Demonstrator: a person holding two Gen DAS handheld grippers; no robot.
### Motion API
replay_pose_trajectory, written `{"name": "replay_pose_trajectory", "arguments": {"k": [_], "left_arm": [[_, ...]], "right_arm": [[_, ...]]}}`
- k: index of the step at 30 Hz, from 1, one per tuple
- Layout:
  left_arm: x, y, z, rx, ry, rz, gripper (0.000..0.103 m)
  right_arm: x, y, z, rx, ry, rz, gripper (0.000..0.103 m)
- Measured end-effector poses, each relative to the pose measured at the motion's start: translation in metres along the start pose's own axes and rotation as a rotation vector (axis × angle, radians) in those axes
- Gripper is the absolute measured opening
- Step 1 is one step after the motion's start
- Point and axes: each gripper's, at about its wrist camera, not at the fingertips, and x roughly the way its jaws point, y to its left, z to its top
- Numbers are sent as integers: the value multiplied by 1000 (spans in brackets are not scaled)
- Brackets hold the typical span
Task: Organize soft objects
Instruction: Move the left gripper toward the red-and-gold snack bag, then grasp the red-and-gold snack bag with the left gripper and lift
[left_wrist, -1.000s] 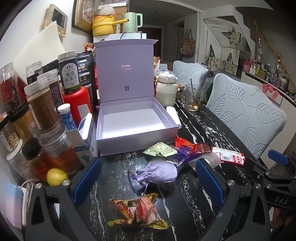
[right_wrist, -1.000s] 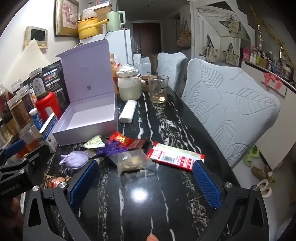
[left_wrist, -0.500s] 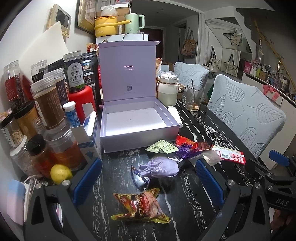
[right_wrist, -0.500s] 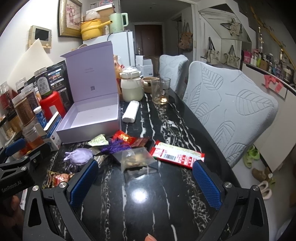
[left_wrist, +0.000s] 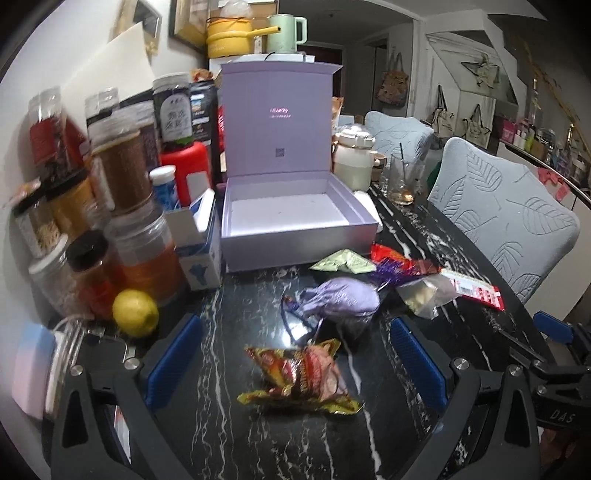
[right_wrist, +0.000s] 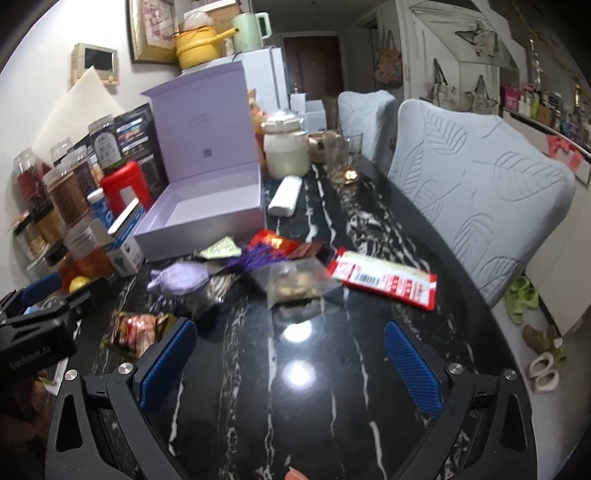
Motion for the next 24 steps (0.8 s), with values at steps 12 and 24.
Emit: {"name": "replay_pose_trajectory", "arguments": {"k": [12,24], "left_arm": [[27,8,-21,10,88,-3,103],[67,-4,-34,24,189,-43,103]], "right_arm": [[22,13,-20,-75,49,14,103],[51,8,-29,-68,121,25,103]]}}
